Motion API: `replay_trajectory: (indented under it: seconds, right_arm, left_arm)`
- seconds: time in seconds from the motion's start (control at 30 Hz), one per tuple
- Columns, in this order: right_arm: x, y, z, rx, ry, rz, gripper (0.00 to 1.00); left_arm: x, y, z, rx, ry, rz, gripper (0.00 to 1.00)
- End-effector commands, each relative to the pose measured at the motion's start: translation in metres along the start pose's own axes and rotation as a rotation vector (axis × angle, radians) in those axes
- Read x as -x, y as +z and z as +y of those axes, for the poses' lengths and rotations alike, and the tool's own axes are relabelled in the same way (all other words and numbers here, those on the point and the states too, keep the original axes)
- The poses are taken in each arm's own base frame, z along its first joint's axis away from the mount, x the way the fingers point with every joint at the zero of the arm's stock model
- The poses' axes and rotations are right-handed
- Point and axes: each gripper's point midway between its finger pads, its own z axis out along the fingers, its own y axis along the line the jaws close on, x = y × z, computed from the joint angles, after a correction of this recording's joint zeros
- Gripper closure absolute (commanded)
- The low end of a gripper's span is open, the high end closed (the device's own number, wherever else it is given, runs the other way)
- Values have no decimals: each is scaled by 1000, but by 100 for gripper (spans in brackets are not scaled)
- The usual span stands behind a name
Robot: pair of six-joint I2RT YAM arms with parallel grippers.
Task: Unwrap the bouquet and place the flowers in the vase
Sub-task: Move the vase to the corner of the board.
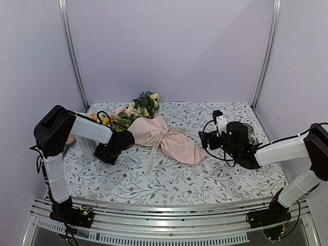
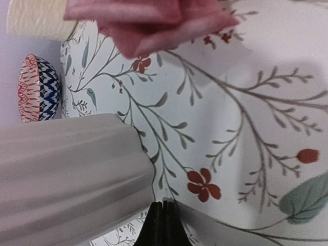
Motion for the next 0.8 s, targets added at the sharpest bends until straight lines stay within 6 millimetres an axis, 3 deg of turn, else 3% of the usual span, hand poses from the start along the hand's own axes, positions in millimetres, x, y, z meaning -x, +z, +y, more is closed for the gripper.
replay_trajectory:
  seconds: [0.0, 0.23, 0.53, 0.57, 0.77]
  right_arm:
    - [6, 9, 11, 50, -7, 10, 1]
    - [5, 14, 31, 147, -11, 65, 1]
    - [0, 18, 58, 272, 33, 211, 1]
    - [1, 19, 60, 280, 36, 225, 1]
    - [3, 26, 67, 308, 44, 319, 1]
  left_arm:
    - [22, -31, -27, -181, -42, -84, 100]
    - [60, -98, -35, -279, -47, -240, 68]
    - [95, -188, -24, -465, -125, -454, 7]
    - [98, -199, -21, -514, -147, -481, 3]
    - [108, -253, -5, -764, -257, -676, 2]
